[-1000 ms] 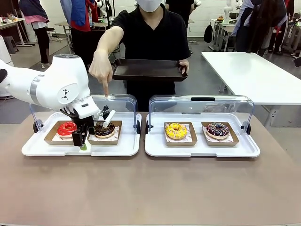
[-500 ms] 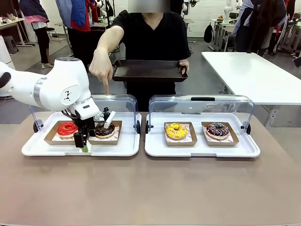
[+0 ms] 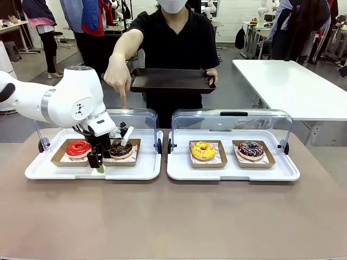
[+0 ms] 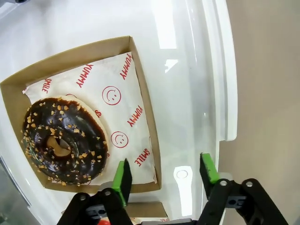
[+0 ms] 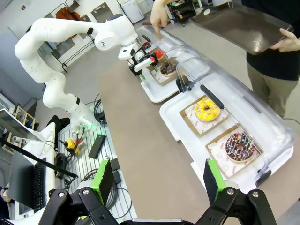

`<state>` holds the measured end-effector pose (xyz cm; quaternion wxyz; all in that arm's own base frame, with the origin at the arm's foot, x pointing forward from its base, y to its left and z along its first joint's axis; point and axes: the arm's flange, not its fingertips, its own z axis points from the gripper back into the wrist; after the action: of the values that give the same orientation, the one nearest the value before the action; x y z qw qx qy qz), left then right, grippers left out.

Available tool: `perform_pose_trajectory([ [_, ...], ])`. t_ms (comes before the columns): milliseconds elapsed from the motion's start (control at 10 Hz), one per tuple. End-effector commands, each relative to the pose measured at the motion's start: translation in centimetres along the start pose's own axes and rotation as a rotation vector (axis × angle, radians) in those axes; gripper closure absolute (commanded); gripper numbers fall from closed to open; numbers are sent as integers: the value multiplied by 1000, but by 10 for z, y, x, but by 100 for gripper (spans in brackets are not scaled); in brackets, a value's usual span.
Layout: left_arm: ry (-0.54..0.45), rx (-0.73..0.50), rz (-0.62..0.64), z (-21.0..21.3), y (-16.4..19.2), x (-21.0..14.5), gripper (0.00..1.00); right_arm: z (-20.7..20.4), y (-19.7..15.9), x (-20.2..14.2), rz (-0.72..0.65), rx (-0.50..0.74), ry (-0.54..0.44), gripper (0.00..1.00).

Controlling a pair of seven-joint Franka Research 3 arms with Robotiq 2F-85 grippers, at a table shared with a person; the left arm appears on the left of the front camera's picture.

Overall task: Provide the desired donut to the person.
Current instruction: Pick up and lift the Paper togo box containing the Donut pointed at by the person.

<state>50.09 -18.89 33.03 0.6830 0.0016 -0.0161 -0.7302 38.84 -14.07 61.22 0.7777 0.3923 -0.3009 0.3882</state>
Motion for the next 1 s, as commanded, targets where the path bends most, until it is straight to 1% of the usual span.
perform_pose_trajectory([
  [0, -16, 15, 23, -1, 3, 2, 100, -1, -2, 0, 0, -5, -15, 0],
  [200, -19, 12, 22, -1, 2, 3, 100, -1, -2, 0, 0, -5, -15, 0],
  [300, -18, 6, 20, -2, 2, 3, 89, -1, -2, 0, 0, -5, -15, 0],
  [400, -20, -15, 32, -2, 3, 1, 98, -1, -2, 0, 0, -5, -15, 0],
  [500, -24, -13, 35, -2, 3, -1, 100, -1, -2, 0, 0, -5, -15, 0],
  [900, -28, 0, 15, 4, 1, -3, 100, -1, -2, 0, 0, -5, -15, 0],
])
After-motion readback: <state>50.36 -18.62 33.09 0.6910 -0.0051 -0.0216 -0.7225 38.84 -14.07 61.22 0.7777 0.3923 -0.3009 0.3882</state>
